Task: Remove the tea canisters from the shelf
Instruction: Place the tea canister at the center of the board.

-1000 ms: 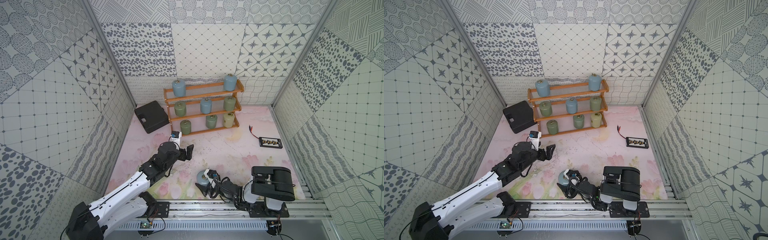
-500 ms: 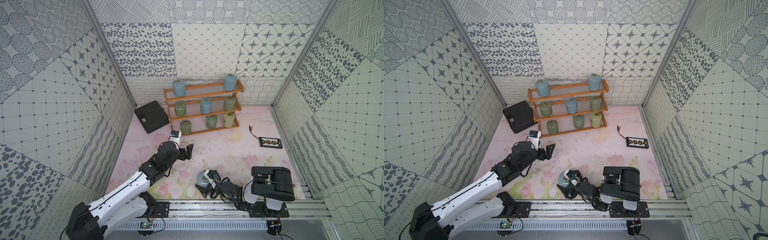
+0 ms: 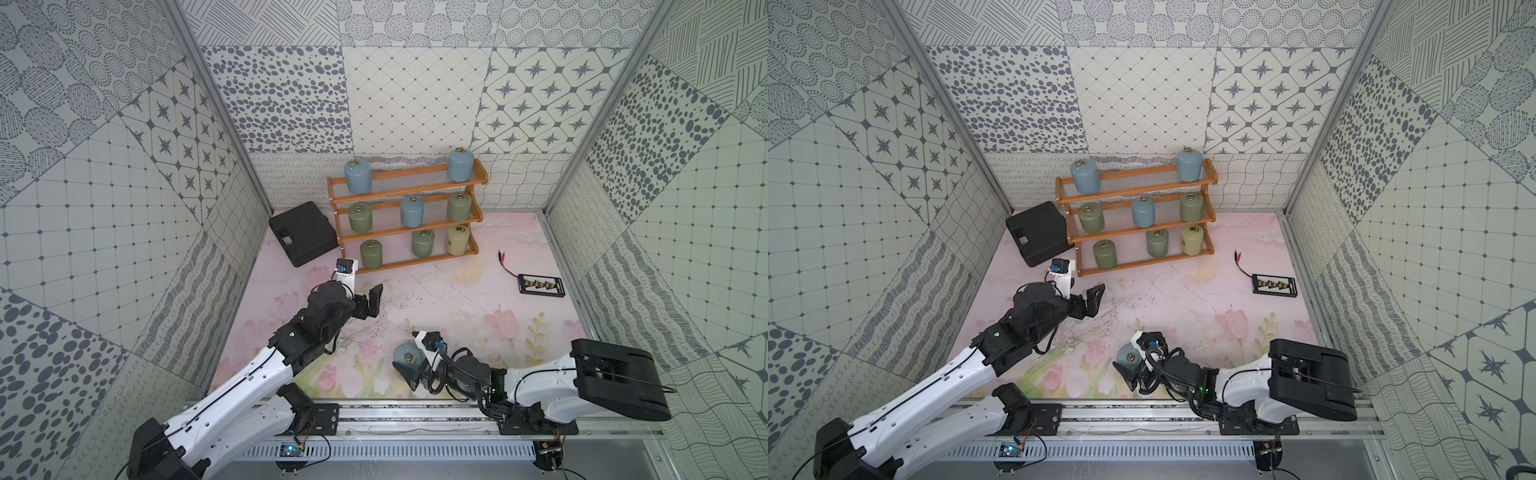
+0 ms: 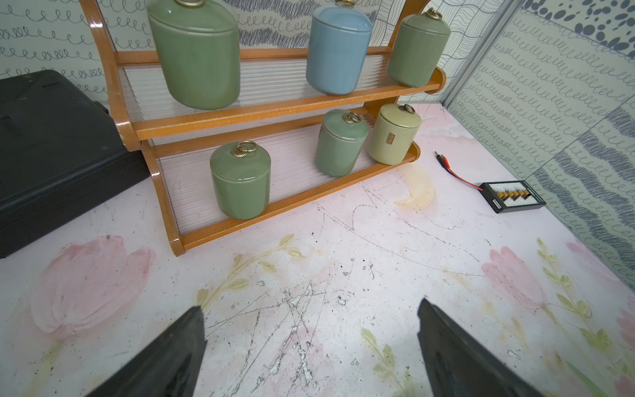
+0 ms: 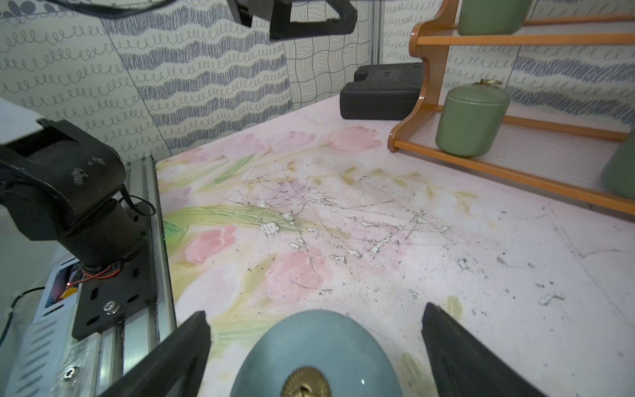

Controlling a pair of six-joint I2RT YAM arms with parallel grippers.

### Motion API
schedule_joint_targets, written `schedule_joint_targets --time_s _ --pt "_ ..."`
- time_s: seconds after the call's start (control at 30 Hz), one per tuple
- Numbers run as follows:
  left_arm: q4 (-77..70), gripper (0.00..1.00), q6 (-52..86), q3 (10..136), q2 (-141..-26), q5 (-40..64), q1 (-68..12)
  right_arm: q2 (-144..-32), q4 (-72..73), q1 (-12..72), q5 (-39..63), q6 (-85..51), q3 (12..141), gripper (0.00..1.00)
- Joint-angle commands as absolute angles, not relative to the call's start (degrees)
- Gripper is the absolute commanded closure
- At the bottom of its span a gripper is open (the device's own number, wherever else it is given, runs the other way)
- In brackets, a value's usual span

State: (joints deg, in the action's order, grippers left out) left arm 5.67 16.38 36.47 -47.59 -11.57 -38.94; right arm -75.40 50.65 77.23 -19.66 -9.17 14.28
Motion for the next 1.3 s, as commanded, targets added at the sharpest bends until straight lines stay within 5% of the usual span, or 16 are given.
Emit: schedule_joint_targets --time_s 0.0,0.23,0.5,0.87,1.27 --pt "9.9 0.0 11.5 40.2 -46.8 -14.7 -39.2 -67.6 37.7 77.1 -19.6 -6.3 17.6 0.0" --pt "14.5 0.0 4.2 52.8 -55.3 -10.7 -35.3 -56.4 17.4 63.3 -8.2 -11.8 26.4 0.0" --pt "14.0 0.0 1.5 66.5 -66.0 3.9 -22.6 -59.6 12.8 53.6 -0.8 -11.2 34.2 0.0" --pt "20.1 0.0 1.4 88.8 -82.8 21.4 -12.1 -60.4 13.4 52.5 -0.8 -15.5 33.0 0.0" --pt "22.2 0.0 1.1 106.7 -97.6 26.2 -9.1 -61.3 13.5 52.4 -1.8 -17.3 32.3 0.0"
